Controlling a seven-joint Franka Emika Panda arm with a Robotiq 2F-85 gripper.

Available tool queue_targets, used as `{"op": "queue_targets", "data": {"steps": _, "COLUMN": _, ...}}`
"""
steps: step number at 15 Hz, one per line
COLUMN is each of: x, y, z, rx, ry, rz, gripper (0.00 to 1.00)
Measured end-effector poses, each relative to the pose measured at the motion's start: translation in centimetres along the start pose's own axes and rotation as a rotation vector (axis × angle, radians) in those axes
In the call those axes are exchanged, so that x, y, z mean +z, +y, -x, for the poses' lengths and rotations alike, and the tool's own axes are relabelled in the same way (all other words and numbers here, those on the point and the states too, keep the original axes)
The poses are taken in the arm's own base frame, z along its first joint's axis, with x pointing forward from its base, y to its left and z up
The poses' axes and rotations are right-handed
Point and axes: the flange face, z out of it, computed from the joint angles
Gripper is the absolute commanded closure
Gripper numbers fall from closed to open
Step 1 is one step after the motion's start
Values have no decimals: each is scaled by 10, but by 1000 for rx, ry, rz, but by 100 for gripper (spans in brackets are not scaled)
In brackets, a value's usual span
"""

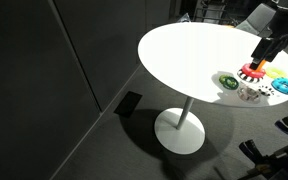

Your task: Put the colorless ring around the orange rod

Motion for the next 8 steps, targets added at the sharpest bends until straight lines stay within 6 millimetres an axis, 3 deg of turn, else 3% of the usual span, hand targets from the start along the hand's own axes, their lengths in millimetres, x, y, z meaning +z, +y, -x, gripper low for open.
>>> {"op": "queue_targets", "data": {"steps": 8, "x": 40, "y": 10, "z": 11, "rx": 23, "ry": -61, "rz": -5, "gripper": 0}}
